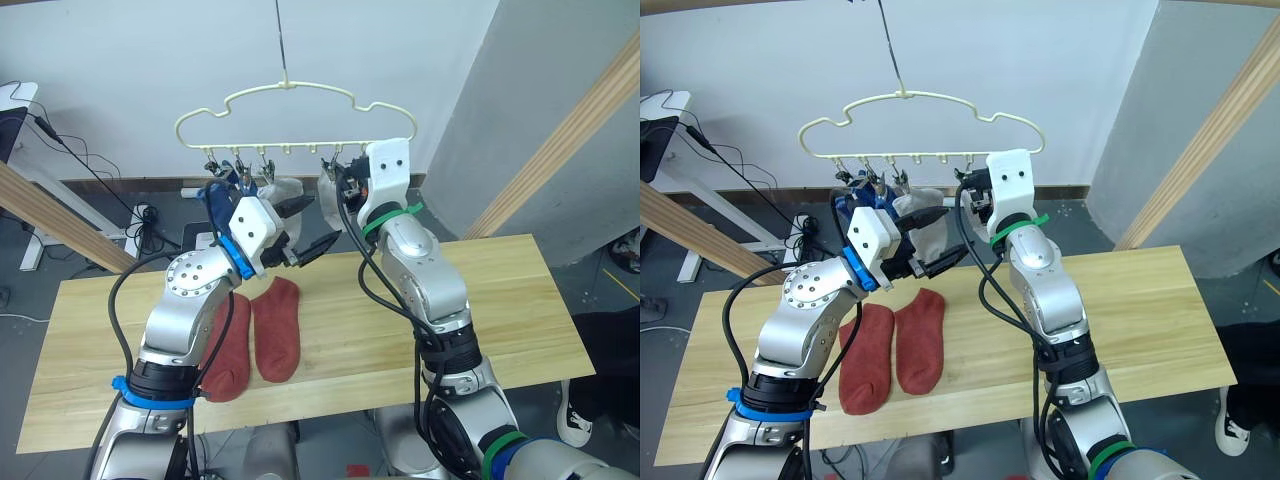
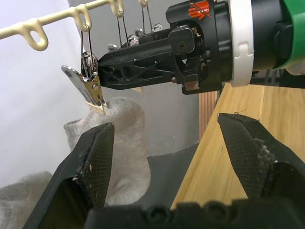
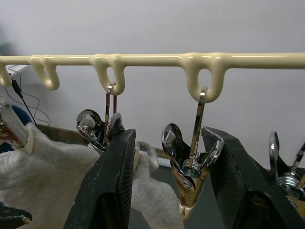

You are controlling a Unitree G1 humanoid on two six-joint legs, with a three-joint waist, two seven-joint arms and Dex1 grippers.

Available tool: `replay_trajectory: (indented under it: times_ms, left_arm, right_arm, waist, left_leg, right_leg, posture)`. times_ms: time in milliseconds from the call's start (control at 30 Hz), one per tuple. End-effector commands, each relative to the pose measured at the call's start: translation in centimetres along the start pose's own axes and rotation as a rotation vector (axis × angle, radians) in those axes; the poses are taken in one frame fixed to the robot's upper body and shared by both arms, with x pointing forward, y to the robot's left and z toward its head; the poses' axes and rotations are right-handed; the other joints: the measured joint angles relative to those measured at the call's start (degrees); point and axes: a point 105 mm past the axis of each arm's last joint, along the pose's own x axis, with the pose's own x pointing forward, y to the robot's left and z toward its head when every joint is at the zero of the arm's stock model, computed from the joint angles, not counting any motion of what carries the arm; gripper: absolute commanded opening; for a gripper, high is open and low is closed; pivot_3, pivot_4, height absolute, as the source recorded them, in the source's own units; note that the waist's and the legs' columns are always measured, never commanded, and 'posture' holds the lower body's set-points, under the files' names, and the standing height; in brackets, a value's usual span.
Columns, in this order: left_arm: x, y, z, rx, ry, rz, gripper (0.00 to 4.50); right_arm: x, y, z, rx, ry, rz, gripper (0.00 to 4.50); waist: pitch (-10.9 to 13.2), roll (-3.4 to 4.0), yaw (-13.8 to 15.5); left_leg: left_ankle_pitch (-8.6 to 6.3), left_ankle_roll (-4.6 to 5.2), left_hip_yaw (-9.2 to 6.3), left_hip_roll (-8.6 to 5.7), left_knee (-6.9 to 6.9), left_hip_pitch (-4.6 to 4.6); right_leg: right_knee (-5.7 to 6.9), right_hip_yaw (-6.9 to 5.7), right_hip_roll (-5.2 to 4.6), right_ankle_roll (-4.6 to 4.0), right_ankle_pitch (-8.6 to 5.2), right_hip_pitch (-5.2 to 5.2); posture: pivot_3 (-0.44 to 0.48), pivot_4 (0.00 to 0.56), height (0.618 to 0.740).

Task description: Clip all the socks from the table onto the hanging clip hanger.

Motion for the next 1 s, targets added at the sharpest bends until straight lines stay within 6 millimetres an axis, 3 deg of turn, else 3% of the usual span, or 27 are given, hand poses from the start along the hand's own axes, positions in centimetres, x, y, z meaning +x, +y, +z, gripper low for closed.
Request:
replay_trajectory:
  times_ms: [33, 333, 433, 533, 633, 900, 1000]
  left_arm:
    - [-0.3, 0.0, 1.2, 0.043, -0.033, 0.006, 3.82]
    - [-0.2, -0.1, 1.2, 0.043, -0.035, 0.003, 3.82]
    - [-0.2, -0.1, 1.2, 0.042, -0.036, 0.002, 3.82]
    - [-0.1, -0.2, 1.2, 0.041, -0.037, 0.0, 3.82]
    - [-0.1, -0.2, 1.2, 0.04, -0.037, -0.001, 3.82]
    - [-0.5, -0.5, 0.8, 0.013, -0.03, 0.003, 3.82]
    - [-1.4, -0.6, -1.4, -0.008, 0.031, 0.065, 3.82]
  right_arm:
    - [0.2, 1.8, 2.6, 0.027, -0.097, 0.06, 2.25]
    - [0.2, 1.6, 2.8, 0.017, -0.113, 0.052, 2.25]
    - [0.1, 1.5, 2.9, 0.006, -0.118, 0.047, 1.7]
    - [0.1, 1.4, 3.0, -0.003, -0.12, 0.045, 0.68]
    - [0.1, 1.3, 3.1, -0.008, -0.121, 0.044, 0.18]
    - [-0.1, 1.2, 3.1, -0.02, -0.122, 0.043, 0.18]
    - [-0.2, 1.0, 3.1, -0.026, -0.122, 0.041, 0.18]
  waist:
    - [0.0, 0.0, 0.01]
    - [0.0, 0.0, 0.02]
    - [0.0, 0.0, 0.02]
    - [0.0, 0.0, 0.01]
    - [0.0, 0.0, 0.01]
    - [0.0, 0.0, -0.03]
    - [-0.01, 0.01, -0.09]
  left_leg:
    - [0.0, 0.0, 0.0, 0.0, 0.0, 0.0]
    - [0.0, 0.0, 0.0, 0.0, 0.0, 0.0]
    - [0.0, 0.0, 0.0, 0.0, 0.0, 0.0]
    - [0.0, 0.0, 0.0, 0.0, 0.0, 0.0]
    - [0.0, 0.0, 0.0, 0.0, 0.0, 0.0]
    - [0.0, 0.0, 0.0, 0.0, 0.0, 0.0]
    - [0.0, 0.0, 0.01, 0.01, 0.0, 0.0]
  right_leg:
    - [0.0, 0.0, 0.0, 0.0, 0.0, 0.0]
    - [0.0, 0.0, 0.0, 0.0, 0.0, 0.0]
    - [0.0, 0.0, 0.0, 0.0, 0.0, 0.0]
    - [0.0, 0.0, 0.0, 0.0, 0.0, 0.0]
    - [0.0, 0.0, 0.0, 0.0, 0.0, 0.0]
    - [0.0, 0.0, 0.0, 0.0, 0.0, 0.0]
    - [0.0, 0.01, 0.0, 0.0, 0.0, -0.01]
  posture:
    - [-0.174, 0.265, 0.74]
    - [-0.179, 0.265, 0.74]
    - [-0.185, 0.264, 0.74]
    - [-0.188, 0.263, 0.74]
    - [-0.189, 0.263, 0.74]
    - [-0.192, 0.263, 0.74]
    - [-0.197, 0.267, 0.74]
